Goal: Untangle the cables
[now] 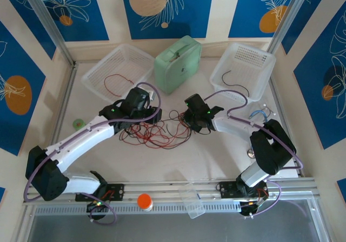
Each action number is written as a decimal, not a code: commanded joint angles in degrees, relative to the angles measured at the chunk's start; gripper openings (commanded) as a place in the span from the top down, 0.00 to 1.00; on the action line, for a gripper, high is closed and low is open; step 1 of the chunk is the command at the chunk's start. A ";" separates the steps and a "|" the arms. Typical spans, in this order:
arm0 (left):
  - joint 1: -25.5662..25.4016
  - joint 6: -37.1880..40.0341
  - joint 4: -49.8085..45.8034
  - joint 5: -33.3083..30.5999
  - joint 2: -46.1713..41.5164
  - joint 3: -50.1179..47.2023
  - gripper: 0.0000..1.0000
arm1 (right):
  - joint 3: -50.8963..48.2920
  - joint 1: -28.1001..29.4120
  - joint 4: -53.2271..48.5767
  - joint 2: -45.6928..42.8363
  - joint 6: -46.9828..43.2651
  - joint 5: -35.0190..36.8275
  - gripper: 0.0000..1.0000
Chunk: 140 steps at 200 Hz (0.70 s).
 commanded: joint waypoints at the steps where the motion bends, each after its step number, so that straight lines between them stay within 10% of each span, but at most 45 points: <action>1: -0.65 -0.52 -0.06 -0.17 -2.05 0.27 0.49 | 2.30 0.90 -1.99 0.59 -0.65 7.57 0.79; 23: -0.79 -0.43 -0.41 -0.08 -2.73 0.27 0.49 | 4.08 1.50 -2.52 0.86 -3.02 10.37 1.00; 82: -1.37 0.48 0.00 1.04 -5.17 -1.12 0.49 | 12.80 5.14 -9.13 -7.95 -19.65 12.11 1.00; 140: -1.78 2.91 0.63 2.12 -6.95 -1.40 0.49 | 23.42 4.96 -15.61 -19.81 -38.81 -0.86 1.00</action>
